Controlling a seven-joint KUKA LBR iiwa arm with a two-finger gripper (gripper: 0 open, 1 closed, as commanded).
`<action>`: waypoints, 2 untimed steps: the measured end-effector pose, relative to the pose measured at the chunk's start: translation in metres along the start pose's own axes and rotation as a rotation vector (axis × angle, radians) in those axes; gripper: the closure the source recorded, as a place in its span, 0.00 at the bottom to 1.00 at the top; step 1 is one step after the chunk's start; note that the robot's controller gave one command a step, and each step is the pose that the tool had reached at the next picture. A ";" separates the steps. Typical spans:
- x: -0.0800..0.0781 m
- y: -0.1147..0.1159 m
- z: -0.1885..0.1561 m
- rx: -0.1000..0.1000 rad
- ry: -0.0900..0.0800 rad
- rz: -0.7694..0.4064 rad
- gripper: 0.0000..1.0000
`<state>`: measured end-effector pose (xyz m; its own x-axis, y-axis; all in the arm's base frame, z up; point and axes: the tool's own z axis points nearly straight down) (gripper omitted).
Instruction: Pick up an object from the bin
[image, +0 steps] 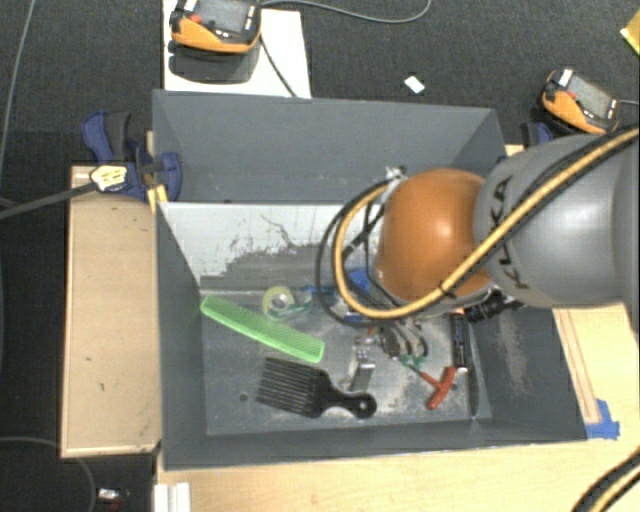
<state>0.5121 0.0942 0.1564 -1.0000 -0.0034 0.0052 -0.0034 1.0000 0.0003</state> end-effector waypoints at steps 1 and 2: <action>-0.002 0.000 -0.004 -0.001 -0.008 0.004 0.00; 0.021 0.052 0.059 -0.002 -0.010 0.127 0.00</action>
Offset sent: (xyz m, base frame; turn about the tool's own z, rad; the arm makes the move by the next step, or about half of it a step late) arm -0.0334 0.0744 -0.0864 0.1709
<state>0.4904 0.1463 0.0971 -0.9924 0.1231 -0.0047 0.1231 0.9924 0.0027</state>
